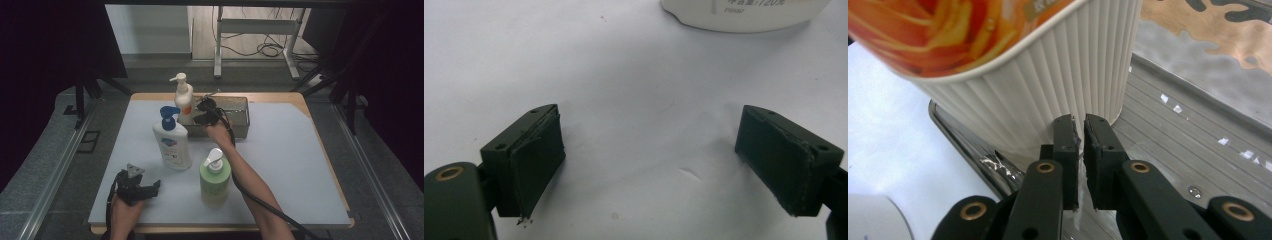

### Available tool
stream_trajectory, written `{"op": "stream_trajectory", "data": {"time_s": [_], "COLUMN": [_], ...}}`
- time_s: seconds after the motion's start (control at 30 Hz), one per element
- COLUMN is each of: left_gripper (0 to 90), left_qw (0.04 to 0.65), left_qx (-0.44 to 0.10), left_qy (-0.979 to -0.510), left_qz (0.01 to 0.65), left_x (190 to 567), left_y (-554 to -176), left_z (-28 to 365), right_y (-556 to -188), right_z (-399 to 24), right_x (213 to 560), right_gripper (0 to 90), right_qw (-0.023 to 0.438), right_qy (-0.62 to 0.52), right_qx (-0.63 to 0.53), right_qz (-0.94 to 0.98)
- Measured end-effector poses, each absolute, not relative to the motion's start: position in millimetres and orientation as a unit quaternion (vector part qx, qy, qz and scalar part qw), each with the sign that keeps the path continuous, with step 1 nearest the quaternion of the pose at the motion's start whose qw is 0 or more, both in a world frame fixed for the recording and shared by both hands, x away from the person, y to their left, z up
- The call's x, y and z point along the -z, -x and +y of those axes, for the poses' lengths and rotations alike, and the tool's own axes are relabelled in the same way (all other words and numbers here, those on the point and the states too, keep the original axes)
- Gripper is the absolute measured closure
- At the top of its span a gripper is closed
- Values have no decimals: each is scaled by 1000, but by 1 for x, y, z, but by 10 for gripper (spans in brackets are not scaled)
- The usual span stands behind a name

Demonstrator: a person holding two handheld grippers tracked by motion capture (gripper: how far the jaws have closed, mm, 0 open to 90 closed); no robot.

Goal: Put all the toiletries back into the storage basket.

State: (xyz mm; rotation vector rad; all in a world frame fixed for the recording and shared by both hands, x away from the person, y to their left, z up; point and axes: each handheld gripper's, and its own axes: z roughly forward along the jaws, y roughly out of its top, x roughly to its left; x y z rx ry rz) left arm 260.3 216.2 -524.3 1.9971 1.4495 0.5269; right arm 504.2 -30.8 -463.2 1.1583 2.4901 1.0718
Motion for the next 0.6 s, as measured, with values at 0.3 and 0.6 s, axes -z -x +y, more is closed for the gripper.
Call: {"op": "stream_trajectory", "data": {"time_s": [0.3, 0.6], "left_gripper": [114, 114], "left_qw": [304, 304], "left_qx": [-199, -199], "left_qy": [-754, -754], "left_qz": [547, 547], "left_x": [524, 524], "left_y": [-260, -260], "left_z": [216, 216], "right_y": [-498, -487], "right_z": [-39, -49], "right_x": [458, 446], "right_gripper": [784, 679], "right_qw": [101, 118], "right_qy": [-377, -357], "right_qx": [-378, -392], "right_qz": [840, 839]}}
